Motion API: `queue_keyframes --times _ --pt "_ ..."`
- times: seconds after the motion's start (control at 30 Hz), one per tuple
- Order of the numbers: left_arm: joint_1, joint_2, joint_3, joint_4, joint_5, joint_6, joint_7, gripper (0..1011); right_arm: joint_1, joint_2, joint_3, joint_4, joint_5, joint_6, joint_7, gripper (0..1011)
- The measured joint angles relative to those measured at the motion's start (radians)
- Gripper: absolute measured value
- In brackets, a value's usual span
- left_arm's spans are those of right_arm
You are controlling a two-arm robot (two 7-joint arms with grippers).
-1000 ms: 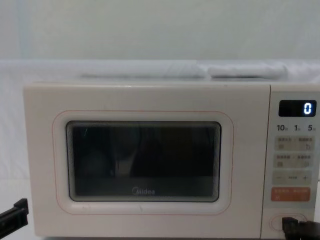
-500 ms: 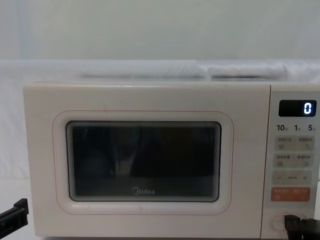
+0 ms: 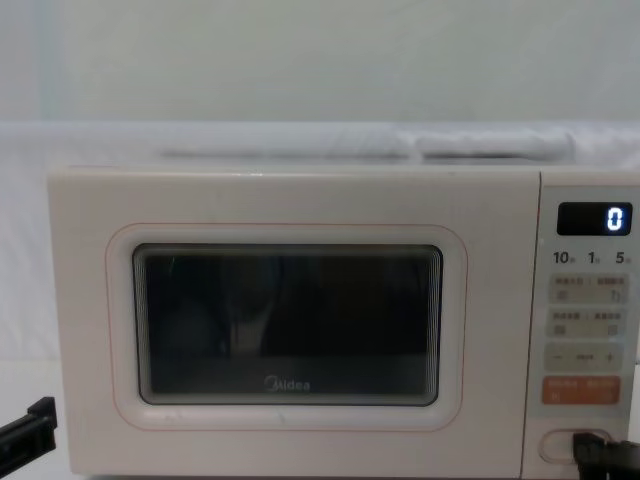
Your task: Press the button to open the microwave door with one hand; close the microwave door with the other hand.
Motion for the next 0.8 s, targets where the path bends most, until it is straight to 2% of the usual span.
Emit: queue_keyframes --times 0.43,0.8 --pt "0.0 0.0 0.0 0.0 0.0 0.0 0.0 1001 0.022 -0.008 -0.004 0.033 -0.001 -0.012 0.002 0" --pt "0.0 0.0 0.0 0.0 0.0 0.0 0.0 1001 0.052 -0.024 -0.015 0.072 -0.026 -0.014 -0.017 0"
